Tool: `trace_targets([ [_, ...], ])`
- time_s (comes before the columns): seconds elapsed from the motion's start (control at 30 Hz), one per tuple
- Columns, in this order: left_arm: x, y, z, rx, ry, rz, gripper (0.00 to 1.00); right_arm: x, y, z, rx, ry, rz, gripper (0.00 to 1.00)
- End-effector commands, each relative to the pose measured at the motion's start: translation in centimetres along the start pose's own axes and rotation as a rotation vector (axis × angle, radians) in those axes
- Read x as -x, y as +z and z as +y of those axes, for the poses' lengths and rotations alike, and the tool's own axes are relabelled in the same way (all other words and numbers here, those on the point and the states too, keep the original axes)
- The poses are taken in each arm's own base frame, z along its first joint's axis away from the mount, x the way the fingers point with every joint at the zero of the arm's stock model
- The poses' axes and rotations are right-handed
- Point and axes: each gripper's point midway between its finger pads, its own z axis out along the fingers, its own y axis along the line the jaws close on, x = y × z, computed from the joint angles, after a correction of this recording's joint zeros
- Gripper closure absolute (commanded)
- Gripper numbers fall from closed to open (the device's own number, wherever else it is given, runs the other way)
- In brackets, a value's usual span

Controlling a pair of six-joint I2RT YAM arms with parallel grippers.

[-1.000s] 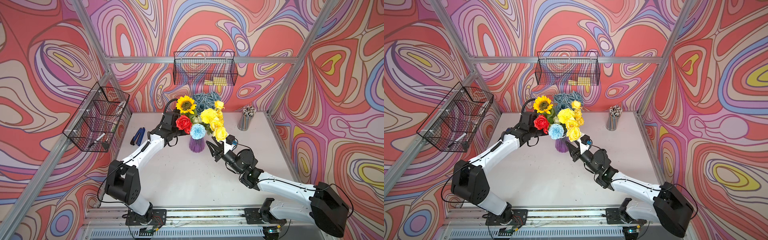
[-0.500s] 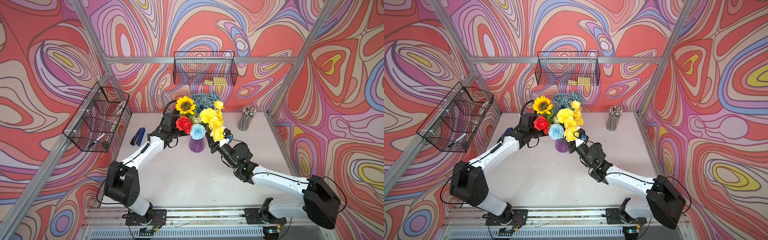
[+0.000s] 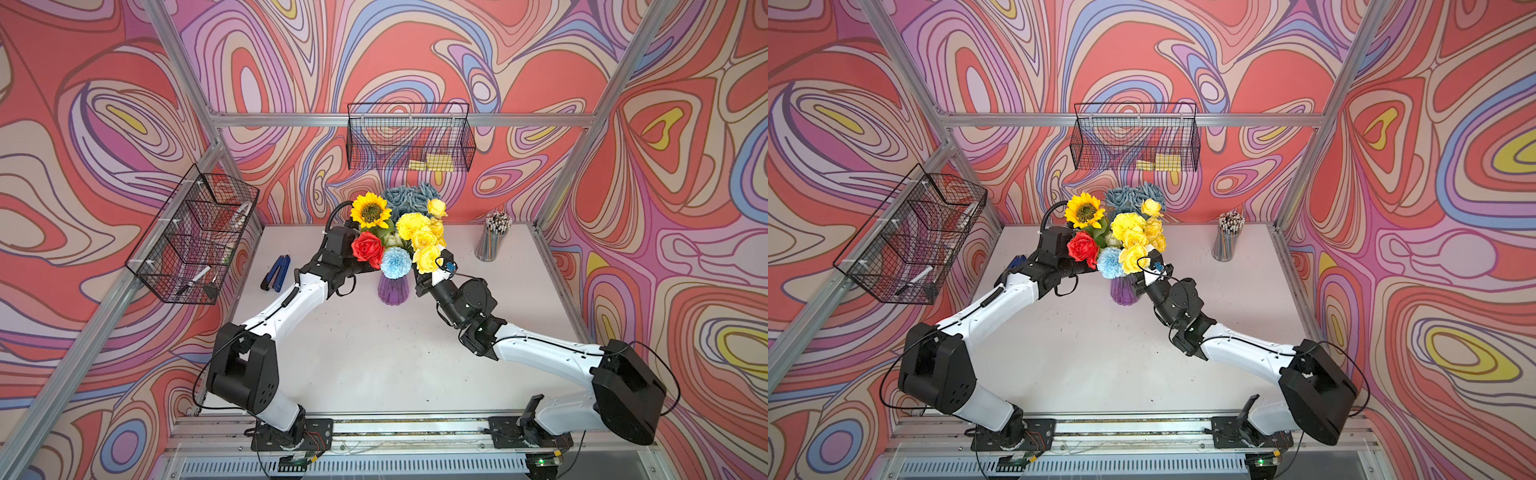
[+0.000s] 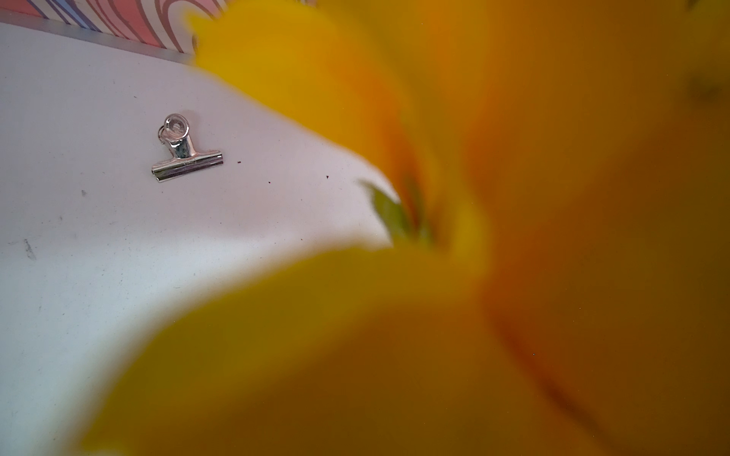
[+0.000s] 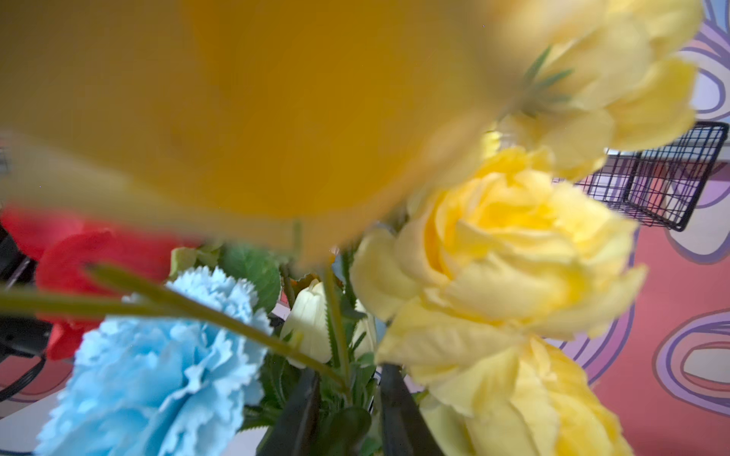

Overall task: Pick out yellow flowers from the vase
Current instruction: Pick up the flower from the vase.

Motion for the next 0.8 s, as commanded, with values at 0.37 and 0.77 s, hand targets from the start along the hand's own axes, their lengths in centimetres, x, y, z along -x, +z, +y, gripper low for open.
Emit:
trace_targets([
  [0.37, -2.0, -0.4, 1.2, 0.041, -0.007, 0.054, 0.30, 2.2, 0.2, -0.3, -0.019, -0.014, -0.045, 1.00],
  [0.77, -1.2, -1.2, 0.8, 0.045, 0.014, 0.042, 0.30, 6.1, -0.7, 0.2, 0.070, 0.013, 0.014, 1.00],
])
